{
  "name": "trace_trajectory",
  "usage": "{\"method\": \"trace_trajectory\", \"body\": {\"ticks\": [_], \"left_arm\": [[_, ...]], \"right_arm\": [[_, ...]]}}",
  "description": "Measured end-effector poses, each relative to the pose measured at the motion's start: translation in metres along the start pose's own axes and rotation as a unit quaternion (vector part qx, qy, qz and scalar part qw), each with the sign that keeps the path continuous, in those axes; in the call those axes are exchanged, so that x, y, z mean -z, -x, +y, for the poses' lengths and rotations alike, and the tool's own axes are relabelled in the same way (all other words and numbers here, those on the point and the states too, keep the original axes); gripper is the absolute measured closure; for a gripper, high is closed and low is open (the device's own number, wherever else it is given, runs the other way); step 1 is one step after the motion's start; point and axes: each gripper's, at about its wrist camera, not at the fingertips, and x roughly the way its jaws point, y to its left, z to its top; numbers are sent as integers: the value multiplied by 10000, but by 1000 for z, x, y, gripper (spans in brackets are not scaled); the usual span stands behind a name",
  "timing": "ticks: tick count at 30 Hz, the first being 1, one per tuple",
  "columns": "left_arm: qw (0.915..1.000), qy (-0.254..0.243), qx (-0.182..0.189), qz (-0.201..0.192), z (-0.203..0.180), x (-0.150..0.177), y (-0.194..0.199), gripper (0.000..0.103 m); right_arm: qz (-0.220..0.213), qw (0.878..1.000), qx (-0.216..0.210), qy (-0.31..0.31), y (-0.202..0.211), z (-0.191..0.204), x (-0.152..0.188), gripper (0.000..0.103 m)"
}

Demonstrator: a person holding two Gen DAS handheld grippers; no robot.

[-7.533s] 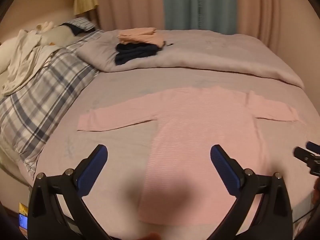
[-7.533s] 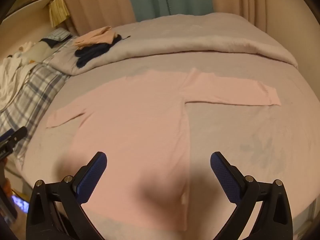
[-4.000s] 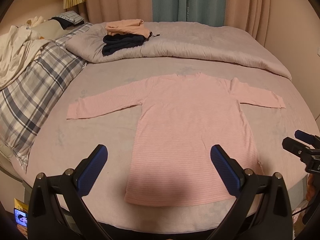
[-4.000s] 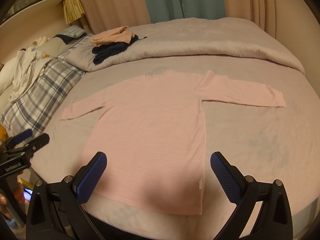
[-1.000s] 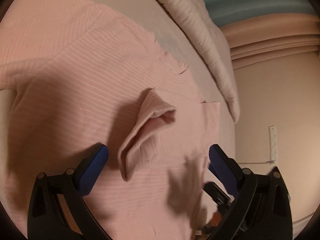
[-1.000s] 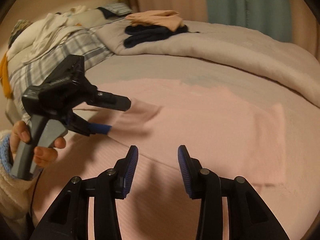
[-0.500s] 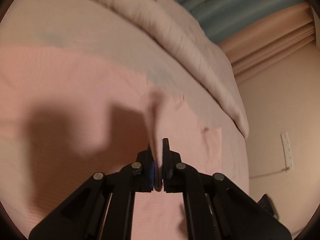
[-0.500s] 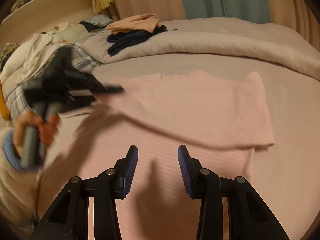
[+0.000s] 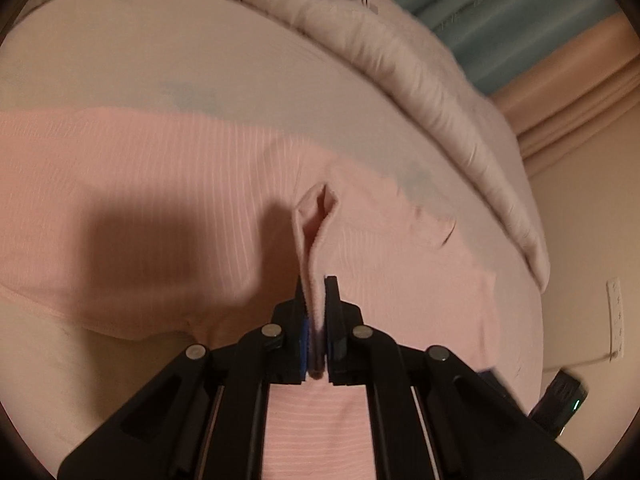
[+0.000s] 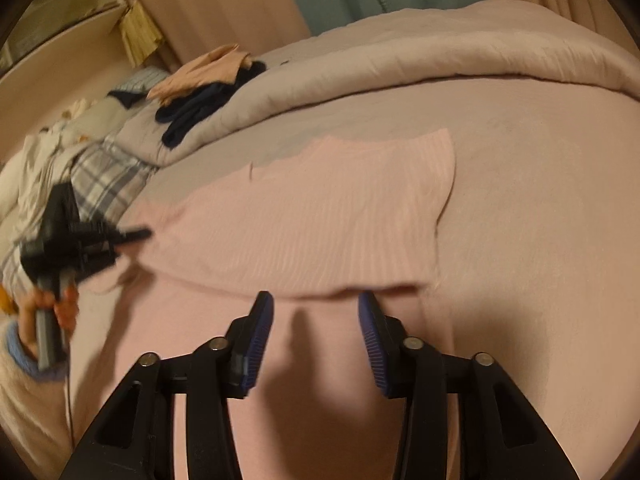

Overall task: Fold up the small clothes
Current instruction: 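Release the sleeve with the right gripper and withdraw it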

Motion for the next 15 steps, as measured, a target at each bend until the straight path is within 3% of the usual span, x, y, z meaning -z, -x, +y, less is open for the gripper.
{"method": "trace_trajectory", "body": {"ticks": [3, 7, 11, 14, 15], "left_arm": [[9997, -138, -173, 61, 1, 4, -3, 97], [9993, 143, -347, -67, 23, 2, 6, 85], [9985, 427, -252, -223, 51, 4, 33, 78], [9966, 640, -173, -489, 75, 14, 65, 63], [9954, 746, -175, -570, 80, 18, 73, 52]], "right_arm": [[-183, 9988, 207, -393, -2, -14, -2, 54], [-201, 9937, 183, -1086, -2, -31, 5, 54], [-116, 9946, 83, -1033, 6, -22, 12, 50], [12, 9965, 12, -840, 16, -10, 15, 47], [13, 9969, -7, -780, 21, -9, 19, 47]]}}
